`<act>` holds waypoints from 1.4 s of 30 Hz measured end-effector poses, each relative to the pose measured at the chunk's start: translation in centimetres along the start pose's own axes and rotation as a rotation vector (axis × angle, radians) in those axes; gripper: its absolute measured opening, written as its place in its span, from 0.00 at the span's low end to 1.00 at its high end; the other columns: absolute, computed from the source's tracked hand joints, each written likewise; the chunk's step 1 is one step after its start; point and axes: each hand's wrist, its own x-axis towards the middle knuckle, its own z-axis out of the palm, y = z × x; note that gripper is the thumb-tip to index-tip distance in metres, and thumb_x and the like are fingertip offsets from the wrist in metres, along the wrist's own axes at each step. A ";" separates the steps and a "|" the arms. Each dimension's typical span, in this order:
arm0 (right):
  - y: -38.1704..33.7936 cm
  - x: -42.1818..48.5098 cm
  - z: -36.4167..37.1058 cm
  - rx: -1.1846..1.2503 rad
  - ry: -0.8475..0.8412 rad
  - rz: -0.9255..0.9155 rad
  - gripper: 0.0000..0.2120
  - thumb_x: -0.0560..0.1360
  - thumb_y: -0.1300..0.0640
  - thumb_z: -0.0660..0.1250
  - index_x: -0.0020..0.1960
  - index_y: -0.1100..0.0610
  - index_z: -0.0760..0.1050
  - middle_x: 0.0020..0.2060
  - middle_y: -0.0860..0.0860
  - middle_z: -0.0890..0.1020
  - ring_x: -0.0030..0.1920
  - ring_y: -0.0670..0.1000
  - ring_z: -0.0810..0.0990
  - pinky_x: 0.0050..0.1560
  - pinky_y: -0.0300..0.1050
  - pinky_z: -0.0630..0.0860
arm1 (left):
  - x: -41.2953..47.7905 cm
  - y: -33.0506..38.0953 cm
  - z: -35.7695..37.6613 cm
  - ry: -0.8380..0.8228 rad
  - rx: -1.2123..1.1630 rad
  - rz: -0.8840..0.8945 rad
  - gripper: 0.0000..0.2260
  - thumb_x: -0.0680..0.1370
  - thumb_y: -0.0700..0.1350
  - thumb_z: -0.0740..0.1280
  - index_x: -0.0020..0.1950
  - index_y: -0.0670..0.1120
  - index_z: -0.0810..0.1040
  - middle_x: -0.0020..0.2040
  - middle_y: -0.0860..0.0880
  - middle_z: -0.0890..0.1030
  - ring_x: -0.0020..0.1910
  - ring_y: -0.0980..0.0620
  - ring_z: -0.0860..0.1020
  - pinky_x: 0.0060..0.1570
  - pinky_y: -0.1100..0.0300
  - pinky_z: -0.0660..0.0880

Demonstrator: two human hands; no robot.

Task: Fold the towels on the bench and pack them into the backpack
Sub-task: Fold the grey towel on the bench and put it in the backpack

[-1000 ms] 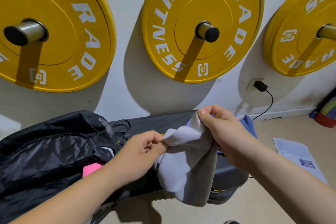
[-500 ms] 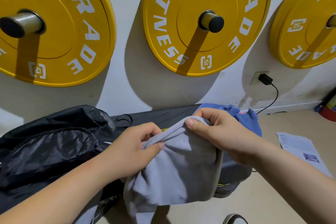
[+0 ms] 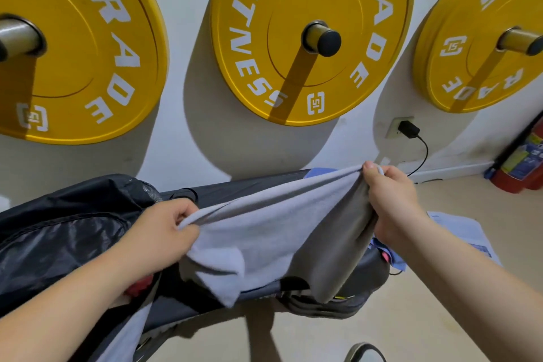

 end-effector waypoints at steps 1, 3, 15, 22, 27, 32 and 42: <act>0.5 0.5 -0.4 -0.013 0.026 0.005 0.14 0.80 0.46 0.66 0.48 0.57 0.76 0.41 0.55 0.78 0.44 0.55 0.75 0.46 0.49 0.73 | 0.1 -0.4 -0.5 0.002 0.014 -0.015 0.10 0.73 0.35 0.66 0.37 0.48 0.80 0.31 0.50 0.80 0.27 0.59 0.73 0.31 0.62 0.69; 1.3 0.9 -0.8 -0.073 0.034 -0.012 0.15 0.79 0.47 0.67 0.51 0.59 0.76 0.43 0.56 0.79 0.45 0.55 0.76 0.47 0.49 0.73 | 0.2 -1.2 -1.1 -0.013 0.054 -0.016 0.10 0.76 0.36 0.66 0.38 0.48 0.81 0.30 0.53 0.79 0.27 0.60 0.73 0.32 0.60 0.68; 0.8 -7.2 4.2 -0.622 -1.010 -0.421 0.17 0.76 0.47 0.74 0.63 0.44 0.79 0.48 0.47 0.86 0.50 0.47 0.84 0.55 0.45 0.81 | -3.5 6.1 1.3 -0.133 -0.304 0.131 0.08 0.81 0.45 0.67 0.50 0.54 0.86 0.45 0.52 0.87 0.47 0.51 0.83 0.48 0.57 0.79; 1.3 -5.7 4.8 -0.512 -0.778 -0.372 0.10 0.79 0.50 0.70 0.47 0.56 0.79 0.35 0.51 0.77 0.38 0.46 0.73 0.42 0.45 0.70 | -1.9 3.8 1.6 -0.087 -0.197 0.126 0.05 0.78 0.43 0.71 0.45 0.53 0.84 0.41 0.51 0.85 0.36 0.60 0.77 0.39 0.66 0.72; 0.7 -3.3 3.9 -0.284 -0.508 -0.202 0.10 0.76 0.51 0.73 0.48 0.59 0.82 0.38 0.54 0.83 0.41 0.49 0.79 0.46 0.46 0.76 | -0.3 1.5 -0.2 -0.007 -0.473 -0.021 0.07 0.81 0.44 0.68 0.48 0.47 0.86 0.38 0.45 0.83 0.37 0.49 0.77 0.41 0.54 0.73; 0.7 -1.8 2.9 -0.084 -0.417 0.043 0.18 0.73 0.53 0.77 0.56 0.64 0.81 0.48 0.63 0.85 0.51 0.57 0.85 0.57 0.53 0.80 | 0.7 0.6 -1.3 0.139 -0.642 -0.305 0.10 0.78 0.47 0.70 0.41 0.42 0.80 0.37 0.38 0.77 0.38 0.46 0.75 0.42 0.51 0.70; 1.0 -4.2 4.6 -0.116 -0.433 -0.141 0.21 0.73 0.71 0.71 0.63 0.54 0.79 0.51 0.49 0.87 0.54 0.47 0.85 0.57 0.43 0.79 | -2.6 5.6 0.4 0.080 -0.405 -0.063 0.22 0.79 0.51 0.70 0.34 0.39 0.66 0.31 0.48 0.65 0.32 0.53 0.64 0.31 0.64 0.62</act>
